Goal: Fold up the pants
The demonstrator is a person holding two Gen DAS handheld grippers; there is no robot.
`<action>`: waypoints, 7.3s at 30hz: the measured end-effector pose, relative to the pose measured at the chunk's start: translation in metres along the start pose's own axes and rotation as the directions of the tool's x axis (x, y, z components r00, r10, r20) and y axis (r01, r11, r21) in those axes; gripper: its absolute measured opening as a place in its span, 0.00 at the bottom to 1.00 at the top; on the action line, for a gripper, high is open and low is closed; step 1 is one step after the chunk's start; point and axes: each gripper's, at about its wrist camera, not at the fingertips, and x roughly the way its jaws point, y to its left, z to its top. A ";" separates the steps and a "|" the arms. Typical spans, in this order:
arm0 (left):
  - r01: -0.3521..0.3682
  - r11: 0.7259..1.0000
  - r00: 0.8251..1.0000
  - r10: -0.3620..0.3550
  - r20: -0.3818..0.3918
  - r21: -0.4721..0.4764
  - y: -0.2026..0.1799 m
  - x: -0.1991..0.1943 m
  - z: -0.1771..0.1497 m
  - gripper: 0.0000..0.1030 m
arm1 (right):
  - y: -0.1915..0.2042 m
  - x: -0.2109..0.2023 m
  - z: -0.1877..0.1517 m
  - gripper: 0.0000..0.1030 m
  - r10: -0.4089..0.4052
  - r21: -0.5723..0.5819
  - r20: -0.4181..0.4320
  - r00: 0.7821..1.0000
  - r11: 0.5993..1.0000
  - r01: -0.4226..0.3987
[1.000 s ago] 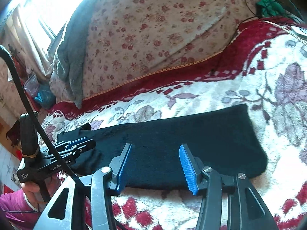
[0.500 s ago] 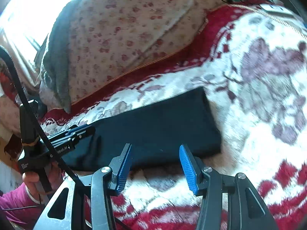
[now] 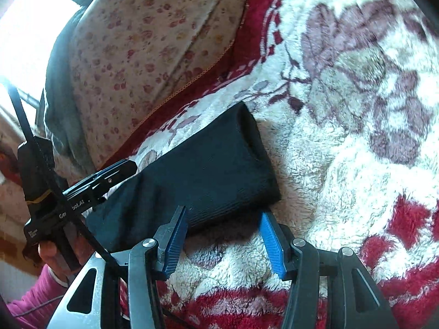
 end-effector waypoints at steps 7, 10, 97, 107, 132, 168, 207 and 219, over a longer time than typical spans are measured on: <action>0.105 0.993 0.991 -0.100 -0.087 0.053 -0.006 0.026 0.012 0.38 | -0.018 0.002 0.001 0.50 0.072 0.113 0.047 0.996 0.991 -0.077; 0.162 0.985 0.982 -0.155 -0.111 0.059 -0.009 0.033 0.017 0.38 | -0.024 -0.001 0.001 0.50 0.111 0.149 0.062 0.992 0.982 -0.119; 0.164 0.899 0.976 -0.088 0.200 -0.405 0.192 -0.153 -0.148 0.09 | 0.243 0.139 -0.051 0.29 0.324 -0.370 -0.381 0.866 0.805 -0.464; 0.166 0.930 0.973 -0.101 0.207 -0.327 0.140 -0.151 -0.135 0.09 | 0.220 0.094 -0.022 0.29 0.326 -0.329 -0.195 0.925 0.867 -0.375; -0.044 0.853 0.977 0.145 0.155 -0.519 0.158 -0.172 -0.187 0.39 | 0.258 0.118 -0.026 0.33 0.300 -0.335 -0.245 0.922 0.866 -0.370; -0.114 0.373 0.890 0.449 0.072 -0.921 0.281 -0.243 -0.338 0.44 | 0.533 0.351 -0.121 0.51 -0.028 -0.738 -0.561 0.827 0.470 -0.485; -0.059 0.572 0.807 0.510 0.299 -0.818 0.232 -0.298 -0.273 0.17 | 0.545 0.254 -0.074 0.17 0.238 -0.708 -0.531 0.813 0.403 -0.580; -0.040 0.790 0.827 0.370 0.424 -0.611 0.129 -0.295 -0.188 0.17 | 0.466 0.151 0.000 0.17 0.381 -0.655 -0.418 0.825 0.503 -0.564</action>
